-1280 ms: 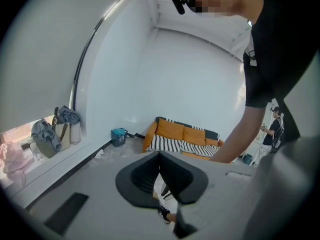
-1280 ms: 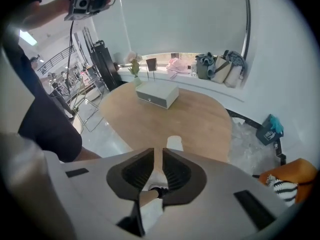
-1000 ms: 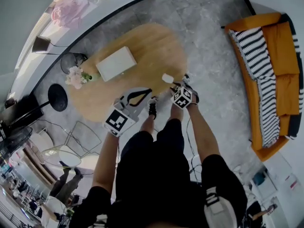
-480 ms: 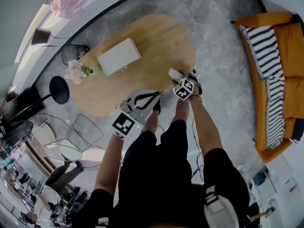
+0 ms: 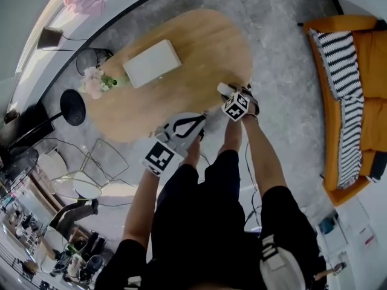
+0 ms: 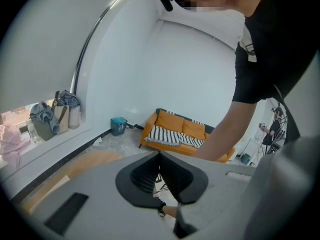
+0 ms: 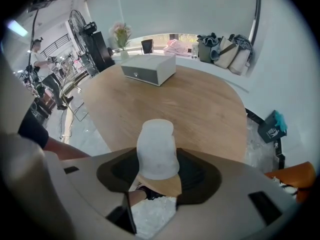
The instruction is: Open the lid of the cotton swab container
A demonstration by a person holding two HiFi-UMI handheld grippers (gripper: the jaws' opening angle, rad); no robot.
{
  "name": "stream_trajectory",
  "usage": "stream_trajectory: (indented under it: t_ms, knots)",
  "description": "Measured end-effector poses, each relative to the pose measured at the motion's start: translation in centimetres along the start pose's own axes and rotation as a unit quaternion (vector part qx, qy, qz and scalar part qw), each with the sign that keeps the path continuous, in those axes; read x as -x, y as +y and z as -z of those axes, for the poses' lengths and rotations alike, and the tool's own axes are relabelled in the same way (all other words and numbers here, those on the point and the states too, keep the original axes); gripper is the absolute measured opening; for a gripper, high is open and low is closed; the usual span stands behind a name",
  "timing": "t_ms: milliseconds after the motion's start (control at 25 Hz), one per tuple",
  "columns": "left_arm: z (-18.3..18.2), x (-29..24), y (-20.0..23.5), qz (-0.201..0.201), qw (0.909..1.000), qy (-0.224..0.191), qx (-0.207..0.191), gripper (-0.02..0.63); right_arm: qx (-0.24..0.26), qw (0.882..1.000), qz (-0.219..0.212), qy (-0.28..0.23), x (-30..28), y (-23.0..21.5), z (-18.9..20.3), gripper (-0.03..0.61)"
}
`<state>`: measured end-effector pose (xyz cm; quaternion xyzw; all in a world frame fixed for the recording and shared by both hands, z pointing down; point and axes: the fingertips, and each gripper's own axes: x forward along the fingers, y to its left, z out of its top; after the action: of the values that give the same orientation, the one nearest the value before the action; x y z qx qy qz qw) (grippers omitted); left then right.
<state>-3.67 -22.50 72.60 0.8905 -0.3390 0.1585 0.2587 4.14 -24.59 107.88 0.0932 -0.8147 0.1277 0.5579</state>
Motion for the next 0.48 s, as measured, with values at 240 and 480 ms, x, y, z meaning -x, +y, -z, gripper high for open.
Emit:
stream_trajectory:
  t_ms: [240, 480]
  knots:
    - [-1.5, 1.1, -0.5, -0.007, 0.9998, -0.018, 0.001, 0.000, -0.007, 1.000, -0.008, 0.002, 2.7, 1.2, 0.1, 0.213]
    - [-3.6, 3.0, -1.5, 0.001, 0.9995, -0.030, -0.003, 0.000, -0.024, 1.000, 0.001, -0.018, 7.4, 2.2, -2.4, 0.213]
